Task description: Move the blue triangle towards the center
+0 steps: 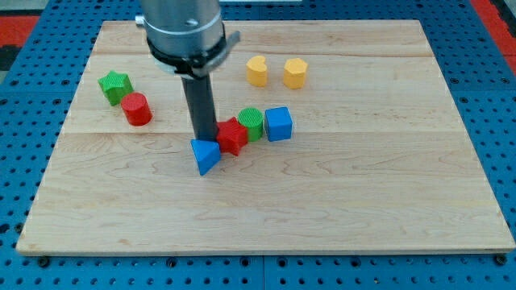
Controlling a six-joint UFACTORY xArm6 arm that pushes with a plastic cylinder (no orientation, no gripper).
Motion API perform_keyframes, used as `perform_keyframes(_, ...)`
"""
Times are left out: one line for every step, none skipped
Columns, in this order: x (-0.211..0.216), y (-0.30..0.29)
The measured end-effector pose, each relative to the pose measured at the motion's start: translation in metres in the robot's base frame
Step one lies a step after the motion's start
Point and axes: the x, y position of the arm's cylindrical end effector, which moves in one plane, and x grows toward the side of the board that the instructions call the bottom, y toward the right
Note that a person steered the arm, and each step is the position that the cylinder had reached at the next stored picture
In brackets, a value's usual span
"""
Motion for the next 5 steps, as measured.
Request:
perform_keyframes(0.0,0.022)
perform_keyframes(0.0,0.005)
perform_keyframes(0.003,0.038)
perform_keyframes(0.024,0.039)
perform_keyframes(0.036,-0.023)
